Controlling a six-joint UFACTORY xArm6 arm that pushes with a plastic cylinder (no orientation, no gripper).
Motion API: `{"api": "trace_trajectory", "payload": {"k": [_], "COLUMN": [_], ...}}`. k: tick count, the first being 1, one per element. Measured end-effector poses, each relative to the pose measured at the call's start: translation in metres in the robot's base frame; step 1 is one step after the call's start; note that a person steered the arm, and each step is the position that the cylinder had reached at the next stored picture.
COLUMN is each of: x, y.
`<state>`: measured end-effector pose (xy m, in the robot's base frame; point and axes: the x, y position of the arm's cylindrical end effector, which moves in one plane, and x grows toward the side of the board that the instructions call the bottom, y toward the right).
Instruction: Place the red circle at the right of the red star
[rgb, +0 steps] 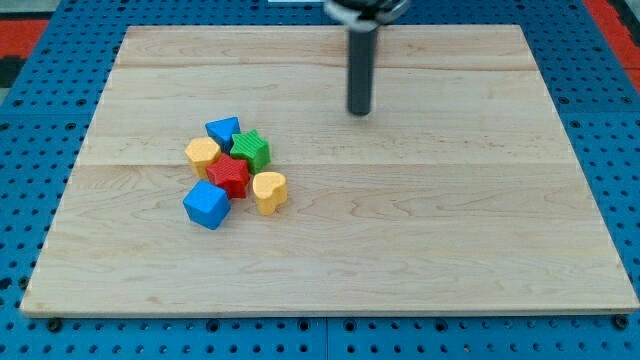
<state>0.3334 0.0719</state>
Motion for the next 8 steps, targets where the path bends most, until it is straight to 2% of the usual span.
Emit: {"api": "trace_trajectory", "payload": {"k": [1,2,3,4,6,7,8], "x": [-0.039,-0.138,-0.142,-0.142,-0.134,-0.084,0.012], "y": [0.145,0.156,0.153,0.107,-0.073,-0.082,-0.052]}}
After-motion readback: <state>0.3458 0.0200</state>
